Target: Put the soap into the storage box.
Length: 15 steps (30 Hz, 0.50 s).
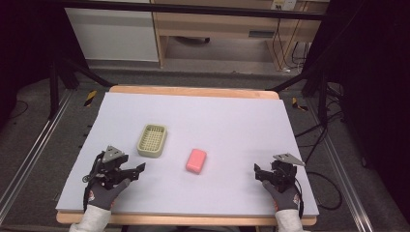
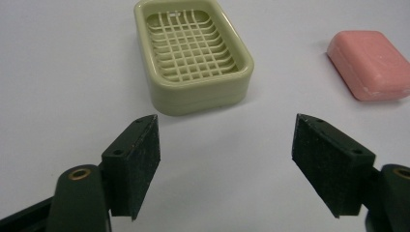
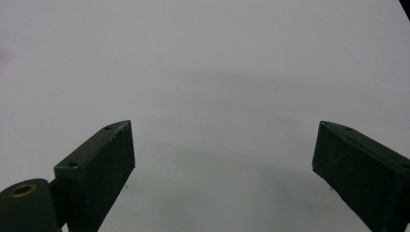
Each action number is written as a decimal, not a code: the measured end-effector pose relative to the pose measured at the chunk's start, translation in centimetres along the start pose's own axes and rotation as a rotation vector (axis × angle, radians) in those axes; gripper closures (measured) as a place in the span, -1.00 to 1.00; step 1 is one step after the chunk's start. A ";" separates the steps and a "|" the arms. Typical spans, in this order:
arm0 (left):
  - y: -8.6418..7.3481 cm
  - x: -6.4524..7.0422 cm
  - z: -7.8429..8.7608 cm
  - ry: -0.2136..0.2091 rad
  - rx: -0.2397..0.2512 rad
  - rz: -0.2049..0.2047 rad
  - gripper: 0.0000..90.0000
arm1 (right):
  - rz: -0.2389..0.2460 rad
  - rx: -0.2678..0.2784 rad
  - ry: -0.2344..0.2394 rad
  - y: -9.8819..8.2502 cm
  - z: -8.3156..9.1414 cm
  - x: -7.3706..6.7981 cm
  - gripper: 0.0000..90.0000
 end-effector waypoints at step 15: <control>0.6 1.8 -0.2 -0.021 -0.003 -0.038 -0.45 | 0.007 -0.001 -0.004 0.1 0.0 -0.2 -0.82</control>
Point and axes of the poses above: each handheld gripper's, and its own axes: z roughly backward along the jaws, y roughly out of its top, x roughly to its right, the point moved 4 cm from there along -z, roughly forward along the jaws, and after that the axes turned 1 degree about z, right-handed, at the moved point
